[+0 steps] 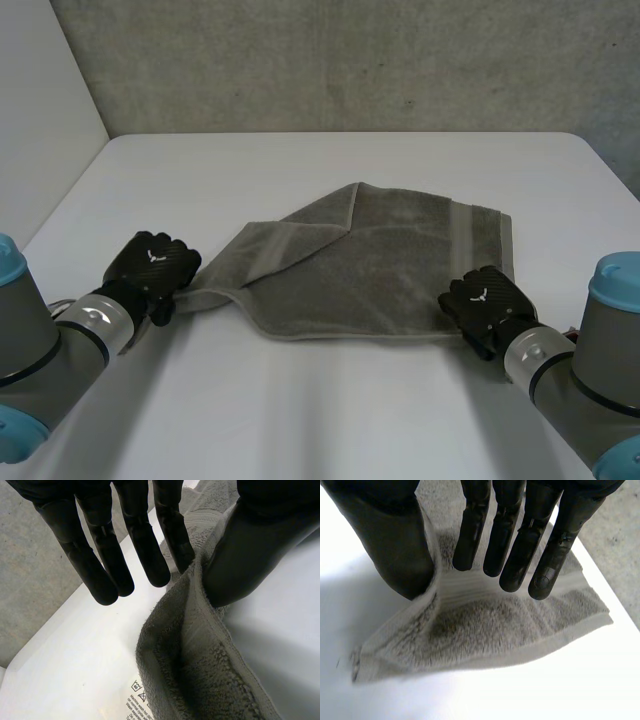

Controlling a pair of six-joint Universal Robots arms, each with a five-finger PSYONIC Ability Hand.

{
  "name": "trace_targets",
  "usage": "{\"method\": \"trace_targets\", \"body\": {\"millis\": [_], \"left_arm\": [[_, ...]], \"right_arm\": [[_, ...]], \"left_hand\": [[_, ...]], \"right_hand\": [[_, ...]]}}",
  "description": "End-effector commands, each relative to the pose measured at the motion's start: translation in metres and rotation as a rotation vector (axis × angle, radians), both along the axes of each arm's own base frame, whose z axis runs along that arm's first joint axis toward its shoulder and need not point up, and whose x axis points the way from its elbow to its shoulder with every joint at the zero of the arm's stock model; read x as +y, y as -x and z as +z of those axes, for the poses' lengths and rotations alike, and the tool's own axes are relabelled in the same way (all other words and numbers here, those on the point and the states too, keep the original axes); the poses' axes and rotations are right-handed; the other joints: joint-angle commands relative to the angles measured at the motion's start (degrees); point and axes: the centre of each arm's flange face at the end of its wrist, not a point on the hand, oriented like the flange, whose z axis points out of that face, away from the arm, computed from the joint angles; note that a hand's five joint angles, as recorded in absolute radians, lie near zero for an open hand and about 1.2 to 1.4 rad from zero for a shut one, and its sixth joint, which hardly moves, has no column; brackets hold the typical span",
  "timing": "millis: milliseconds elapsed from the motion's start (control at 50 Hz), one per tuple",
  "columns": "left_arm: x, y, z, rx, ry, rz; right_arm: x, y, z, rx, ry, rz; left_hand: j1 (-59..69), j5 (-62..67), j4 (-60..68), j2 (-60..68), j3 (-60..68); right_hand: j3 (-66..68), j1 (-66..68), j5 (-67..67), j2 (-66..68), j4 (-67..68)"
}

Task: Fold the towel.

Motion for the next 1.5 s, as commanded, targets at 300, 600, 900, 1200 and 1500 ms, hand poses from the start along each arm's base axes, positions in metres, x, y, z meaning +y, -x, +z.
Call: {"method": "trace_targets", "body": {"millis": [300,600,900,1200,1500], "left_arm": [[0.002,0.002,-0.003,0.003,-0.006,-0.01],[0.006,0.004,-0.013,-0.006,-0.002,-0.025],[0.027,0.003,-0.015,-0.005,-0.03,-0.044],[0.041,0.008,-0.018,0.014,-0.054,-0.126],[0.054,0.011,-0.014,0.004,-0.065,-0.168]], "right_arm": [[-0.018,0.023,0.005,-0.036,-0.025,-0.108],[-0.024,0.032,0.032,-0.173,0.022,-0.178],[-0.024,0.032,0.028,-0.165,0.018,-0.176],[-0.024,0.033,0.026,-0.162,0.011,-0.18],[-0.024,0.031,0.022,-0.16,0.0,-0.176]], "left_hand": [[-24.56,-34.53,-24.74,-24.34,-24.82],[-36.23,-46.2,-36.41,-36.01,-36.49],[-22.77,-32.74,-22.95,-22.55,-23.03],[-20.75,-30.72,-20.93,-20.53,-21.01],[-20.42,-30.38,-20.59,-20.2,-20.68]], "right_hand": [[32.58,33.34,33.68,31.88,32.47],[32.58,33.34,33.68,31.88,32.47],[32.58,33.34,33.68,31.88,32.47],[32.58,33.34,33.68,31.88,32.47],[32.58,33.34,33.68,31.88,32.47]]}}
